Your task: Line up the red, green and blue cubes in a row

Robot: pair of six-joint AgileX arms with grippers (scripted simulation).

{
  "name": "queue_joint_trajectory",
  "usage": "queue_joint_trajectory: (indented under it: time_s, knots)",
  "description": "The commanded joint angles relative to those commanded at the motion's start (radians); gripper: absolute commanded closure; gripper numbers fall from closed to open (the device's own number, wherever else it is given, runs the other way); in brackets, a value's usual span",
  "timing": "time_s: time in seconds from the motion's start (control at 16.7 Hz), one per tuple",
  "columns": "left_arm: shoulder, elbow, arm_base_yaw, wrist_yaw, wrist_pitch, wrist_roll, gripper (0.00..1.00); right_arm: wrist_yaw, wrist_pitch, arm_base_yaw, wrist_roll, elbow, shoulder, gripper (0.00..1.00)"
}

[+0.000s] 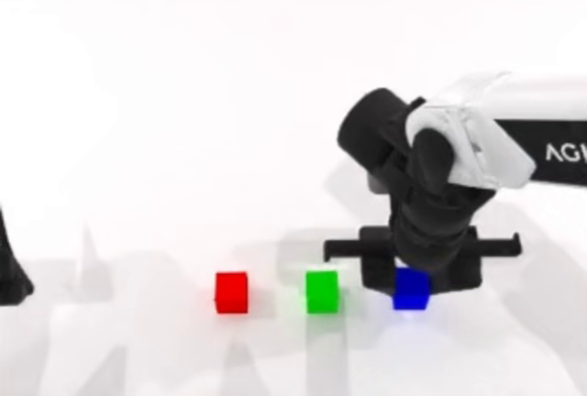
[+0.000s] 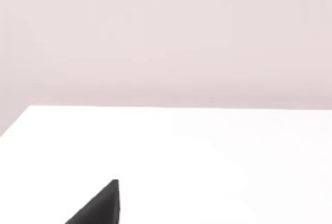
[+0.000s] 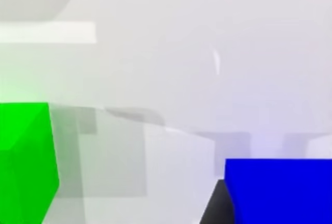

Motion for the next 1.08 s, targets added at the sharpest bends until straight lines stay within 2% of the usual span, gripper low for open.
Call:
queue_joint_trajectory:
  time_s: [0.78,1.08]
  knots:
    - [0.000,0.000,0.000,0.000,0.000,0.000,0.00,0.000,0.000,0.000,0.000,0.000,0.000,0.02]
    - [0.000,0.000,0.000,0.000,0.000,0.000,0.00,0.000,0.000,0.000,0.000,0.000,0.000,0.00]
